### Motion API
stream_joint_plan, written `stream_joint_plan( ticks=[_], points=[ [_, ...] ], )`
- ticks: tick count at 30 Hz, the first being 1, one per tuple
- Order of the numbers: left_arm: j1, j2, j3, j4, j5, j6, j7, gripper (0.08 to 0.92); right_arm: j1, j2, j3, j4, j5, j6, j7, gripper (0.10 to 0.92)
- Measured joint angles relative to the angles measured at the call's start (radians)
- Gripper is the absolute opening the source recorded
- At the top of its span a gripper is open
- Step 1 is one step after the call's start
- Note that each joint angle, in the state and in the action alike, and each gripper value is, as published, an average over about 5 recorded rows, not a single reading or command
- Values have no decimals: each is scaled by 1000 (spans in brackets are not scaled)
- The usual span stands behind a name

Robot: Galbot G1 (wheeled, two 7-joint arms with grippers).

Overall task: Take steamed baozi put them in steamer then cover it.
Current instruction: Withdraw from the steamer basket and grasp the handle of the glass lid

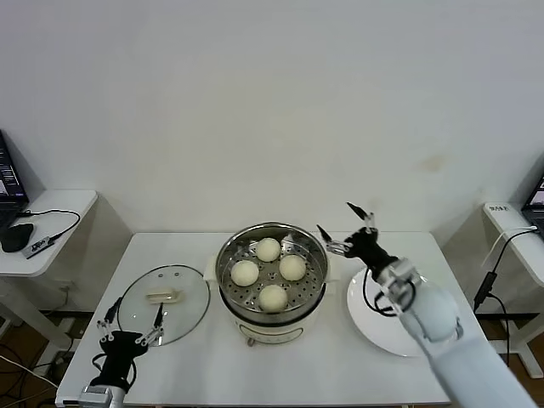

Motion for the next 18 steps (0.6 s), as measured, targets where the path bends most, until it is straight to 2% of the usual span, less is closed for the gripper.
stream_joint_plan(
  ticks=[10,18],
  points=[
    [-51,32,-61,113,375,-87,-37,823,-281,228,313,40,-51,72,-59,823],
    [-108,95,-64,243,718,-104,-64,823,-397,335,430,40,-91,106,-72,823]
  ],
)
